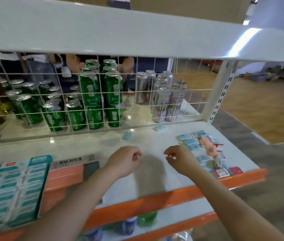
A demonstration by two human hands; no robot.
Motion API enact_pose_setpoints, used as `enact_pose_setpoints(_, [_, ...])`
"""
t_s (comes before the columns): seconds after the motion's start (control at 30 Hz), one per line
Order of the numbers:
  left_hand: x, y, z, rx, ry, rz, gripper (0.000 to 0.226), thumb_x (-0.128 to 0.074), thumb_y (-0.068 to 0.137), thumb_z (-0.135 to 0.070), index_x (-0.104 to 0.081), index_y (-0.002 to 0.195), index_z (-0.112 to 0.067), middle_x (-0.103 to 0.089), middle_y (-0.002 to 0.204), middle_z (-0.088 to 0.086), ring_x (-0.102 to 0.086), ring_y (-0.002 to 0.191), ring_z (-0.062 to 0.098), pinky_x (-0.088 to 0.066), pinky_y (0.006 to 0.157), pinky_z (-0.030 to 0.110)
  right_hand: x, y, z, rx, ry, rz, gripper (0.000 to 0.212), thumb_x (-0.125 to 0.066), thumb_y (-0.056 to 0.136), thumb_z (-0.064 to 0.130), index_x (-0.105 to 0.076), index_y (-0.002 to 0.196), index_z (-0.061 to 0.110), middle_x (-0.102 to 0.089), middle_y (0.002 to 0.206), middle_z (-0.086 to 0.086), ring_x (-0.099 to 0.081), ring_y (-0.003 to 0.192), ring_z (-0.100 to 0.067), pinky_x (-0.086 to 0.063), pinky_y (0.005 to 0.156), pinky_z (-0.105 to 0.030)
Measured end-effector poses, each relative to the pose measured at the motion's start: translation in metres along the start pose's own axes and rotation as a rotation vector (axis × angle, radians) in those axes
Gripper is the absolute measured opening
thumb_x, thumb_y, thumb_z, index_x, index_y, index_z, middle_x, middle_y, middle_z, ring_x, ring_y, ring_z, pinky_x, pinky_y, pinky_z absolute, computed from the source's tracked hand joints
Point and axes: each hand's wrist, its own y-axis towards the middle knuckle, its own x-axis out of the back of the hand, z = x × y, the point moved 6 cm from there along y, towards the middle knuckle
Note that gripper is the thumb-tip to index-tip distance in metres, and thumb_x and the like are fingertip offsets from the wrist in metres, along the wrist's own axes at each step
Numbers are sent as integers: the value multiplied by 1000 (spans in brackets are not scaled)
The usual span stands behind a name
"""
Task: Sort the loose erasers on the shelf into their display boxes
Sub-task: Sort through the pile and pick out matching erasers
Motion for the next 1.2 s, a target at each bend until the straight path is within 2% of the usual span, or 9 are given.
enact_pose_setpoints(0.17, [-28, 29, -21, -2, 83, 9, 33, -50, 93, -29, -55, 124, -18, -55, 125, 0, -51, 115, 15, -40, 97, 28, 16, 11, -46, -67, -52, -13, 38, -53, 91, 20, -53, 129, 17, -53, 133, 0, -50, 120, -17, -37, 97, -24])
enact_pose_setpoints(0.27, [-37, 47, -29, 8, 125, 9, 40, -47, 95, -30, -47, 133, -19, -47, 136, -1, -46, 124, 17, -36, 101, 26, 27, 22, -65, -78, -114, -23, 42, -50, 92, 22, -47, 134, 20, -47, 140, 1, -47, 125, -17, -36, 97, -22])
enact_pose_setpoints(0.43, [-45, 84, -38, 9, 206, 10, 50, -44, 96, -34, -34, 142, -16, -34, 148, 2, -34, 134, 18, -28, 107, 26, 33, 47, -87, -92, -163, 16, 44, -48, 90, 23, -46, 134, 24, -51, 137, -2, -57, 112, -23, -44, 95, -29])
enact_pose_setpoints(0.53, [-49, 103, -43, 24, 274, 61, 59, -40, 97, -36, -21, 147, -12, -21, 154, 4, -21, 141, 18, -21, 112, 28, 31, 60, -91, -61, -171, 54, 43, -48, 91, 23, -47, 133, 20, -50, 137, -4, -52, 118, -25, -40, 97, -29])
enact_pose_setpoints(0.67, [-55, 123, -42, 87, 355, 141, 69, -39, 97, -42, -6, 149, -10, -6, 157, 6, -9, 145, 20, -16, 114, 32, 29, 72, -92, -26, -178, 80, 40, -47, 90, 22, -49, 130, 17, -54, 131, -5, -53, 115, -26, -42, 90, -27])
enact_pose_setpoints(0.77, [-57, 137, -38, 105, 403, 164, 71, -38, 96, -44, -4, 149, -12, -2, 158, 5, -6, 145, 22, -15, 116, 35, 26, 78, -92, 20, -237, 91, 34, -44, 90, 21, -53, 123, 15, -55, 126, -5, -54, 110, -25, -39, 79, -24])
enact_pose_setpoints(0.93, [-65, 152, -38, 93, 436, 216, 70, -36, 97, -44, -2, 150, -14, 5, 158, 2, 1, 145, 22, -10, 117, 37, 21, 84, -95, 50, -239, 97, 33, -43, 92, 22, -53, 122, 13, -50, 125, -5, -53, 106, -24, -36, 73, -25])
enact_pose_setpoints(1.07, [-71, 159, -42, 73, 428, 260, 65, -32, 99, -41, -2, 149, -13, 6, 158, 3, 3, 145, 19, -6, 117, 34, 19, 83, -96, 67, -279, 118, 36, -44, 92, 27, -51, 126, 14, -47, 128, -5, -52, 109, -24, -42, 80, -29])
enact_pose_setpoints(1.2, [-68, 158, -47, 53, 406, 229, 64, -34, 98, -41, -10, 149, -11, -5, 158, 4, -3, 145, 18, -9, 116, 32, 18, 81, -96, 57, -288, 130, 39, -47, 92, 31, -49, 128, 16, -45, 131, -3, -50, 113, -23, -42, 85, -29])
